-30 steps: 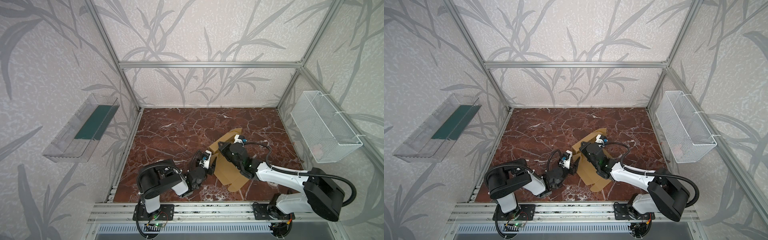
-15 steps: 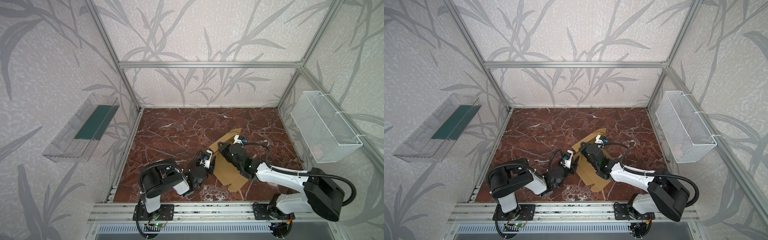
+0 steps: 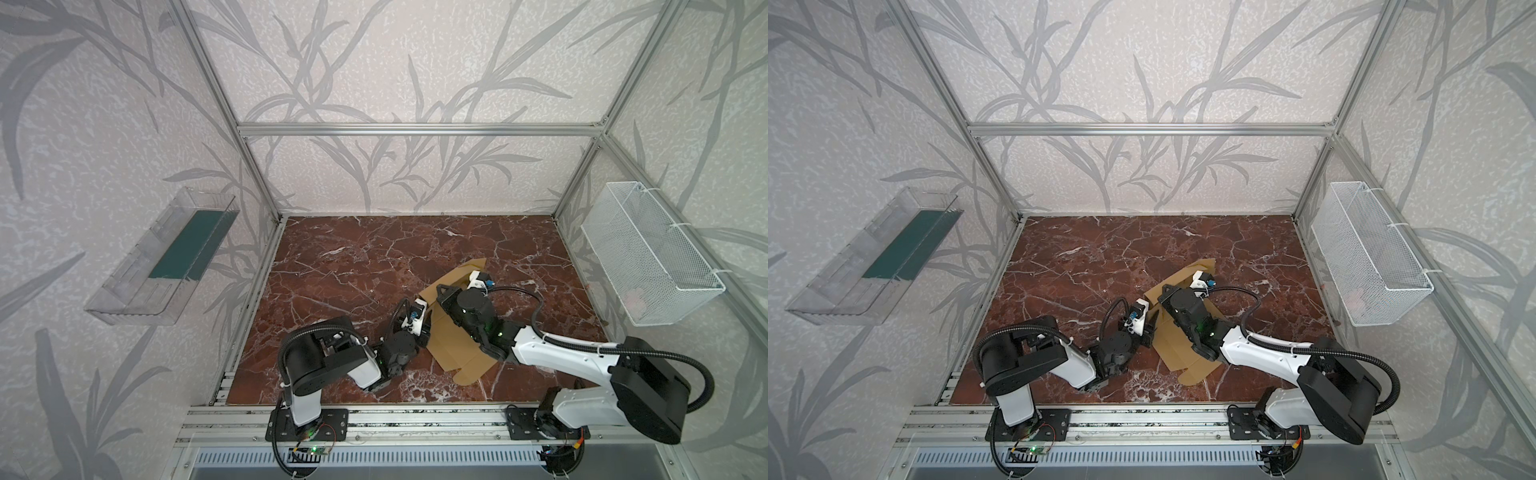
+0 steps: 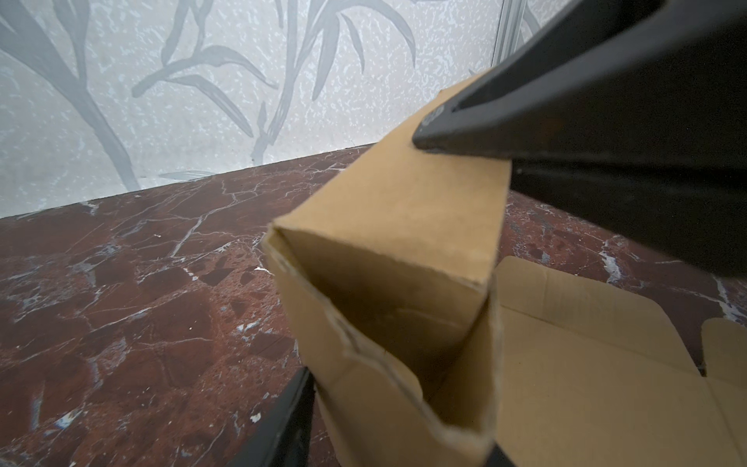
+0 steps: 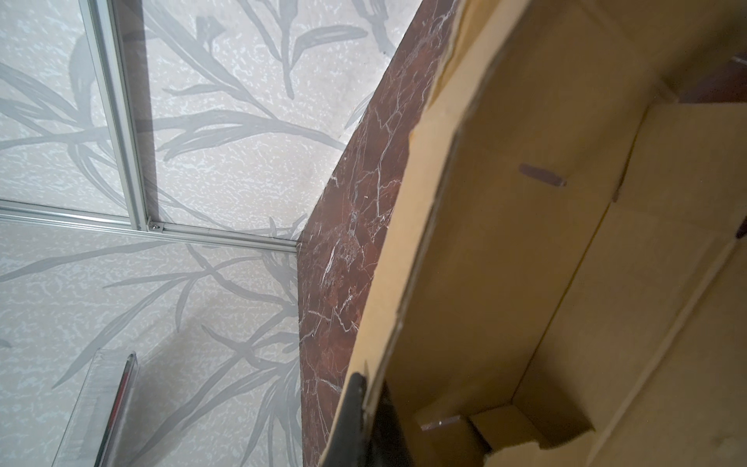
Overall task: Assemble paper box
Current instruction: First fold the bottom flaps of a flat cardboard box at the center of the table.
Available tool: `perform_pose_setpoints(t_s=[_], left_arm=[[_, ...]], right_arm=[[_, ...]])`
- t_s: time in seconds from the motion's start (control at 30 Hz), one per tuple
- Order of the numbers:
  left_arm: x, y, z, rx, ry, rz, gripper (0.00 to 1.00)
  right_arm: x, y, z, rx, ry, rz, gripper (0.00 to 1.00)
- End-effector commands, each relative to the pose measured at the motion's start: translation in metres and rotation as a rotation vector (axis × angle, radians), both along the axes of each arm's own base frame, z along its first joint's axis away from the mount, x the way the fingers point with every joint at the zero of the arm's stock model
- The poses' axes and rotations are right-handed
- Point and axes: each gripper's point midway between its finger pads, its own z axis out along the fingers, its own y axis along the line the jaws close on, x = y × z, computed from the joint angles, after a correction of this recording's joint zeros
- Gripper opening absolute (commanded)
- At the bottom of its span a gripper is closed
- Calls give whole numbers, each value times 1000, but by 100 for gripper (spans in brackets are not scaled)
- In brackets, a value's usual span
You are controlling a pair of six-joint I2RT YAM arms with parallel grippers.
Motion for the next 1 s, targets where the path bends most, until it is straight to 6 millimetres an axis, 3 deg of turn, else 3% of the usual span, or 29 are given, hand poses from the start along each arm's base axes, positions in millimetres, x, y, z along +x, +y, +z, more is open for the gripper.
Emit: perform_pose_setpoints(t_s=[0.0, 0.33, 0.7, 0.97], left_arm=[[12, 1, 16, -31, -39, 43, 46], [18, -1, 20, -51, -42, 60, 55], [15, 6, 14, -78, -31, 68, 45], [5, 11, 3, -94, -5, 68, 47]], right_arm=[[-22, 7, -22, -75, 78, 84, 1], [-27, 11, -24, -73, 86, 91, 1], [-29, 11, -28, -75, 91, 78, 1], [-29, 10, -28, -89, 95, 69, 1]])
